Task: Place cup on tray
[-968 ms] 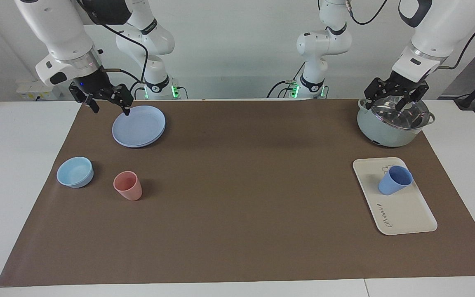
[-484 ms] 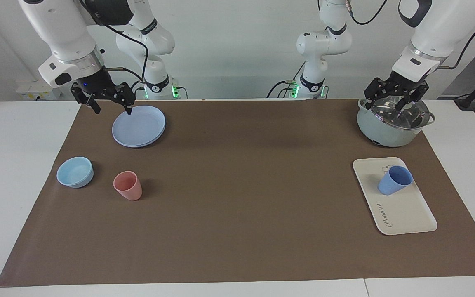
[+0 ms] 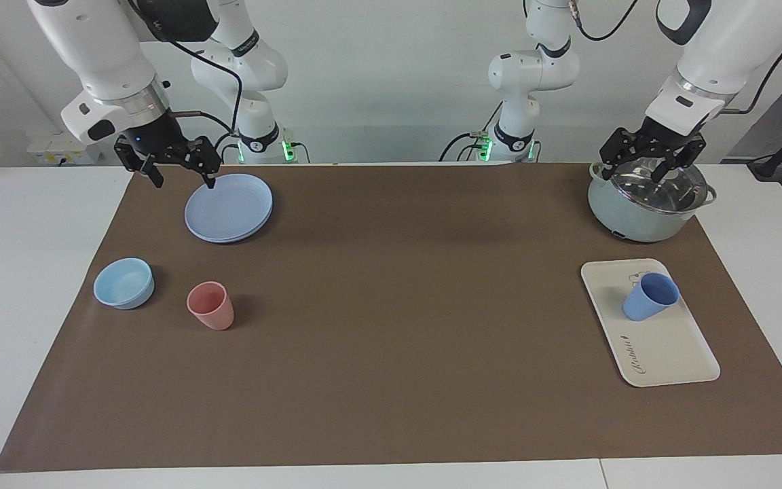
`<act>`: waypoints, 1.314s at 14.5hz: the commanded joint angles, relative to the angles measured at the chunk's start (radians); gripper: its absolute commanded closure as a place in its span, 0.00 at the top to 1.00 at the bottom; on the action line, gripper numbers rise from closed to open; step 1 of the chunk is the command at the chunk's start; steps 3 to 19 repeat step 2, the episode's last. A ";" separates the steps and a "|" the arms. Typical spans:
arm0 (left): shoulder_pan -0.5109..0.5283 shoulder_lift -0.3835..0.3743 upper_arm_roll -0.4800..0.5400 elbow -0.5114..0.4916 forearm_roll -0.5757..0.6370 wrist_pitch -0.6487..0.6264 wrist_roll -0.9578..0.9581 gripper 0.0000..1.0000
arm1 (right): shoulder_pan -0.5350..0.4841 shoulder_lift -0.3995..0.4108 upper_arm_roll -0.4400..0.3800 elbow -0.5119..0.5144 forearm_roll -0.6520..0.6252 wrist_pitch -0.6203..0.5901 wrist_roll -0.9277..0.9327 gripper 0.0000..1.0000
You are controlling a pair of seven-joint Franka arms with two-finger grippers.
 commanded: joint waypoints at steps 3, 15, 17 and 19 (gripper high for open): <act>0.000 -0.018 0.004 -0.024 -0.010 0.015 -0.010 1.00 | -0.010 -0.027 0.008 -0.031 -0.023 0.008 -0.022 0.99; 0.000 -0.018 0.004 -0.024 -0.010 0.015 -0.010 1.00 | -0.010 -0.027 0.008 -0.031 -0.023 0.008 -0.022 0.99; 0.000 -0.018 0.004 -0.024 -0.010 0.015 -0.010 1.00 | -0.010 -0.027 0.008 -0.031 -0.023 0.008 -0.022 0.99; 0.000 -0.018 0.004 -0.024 -0.010 0.015 -0.010 1.00 | -0.010 -0.027 0.008 -0.031 -0.023 0.008 -0.022 0.99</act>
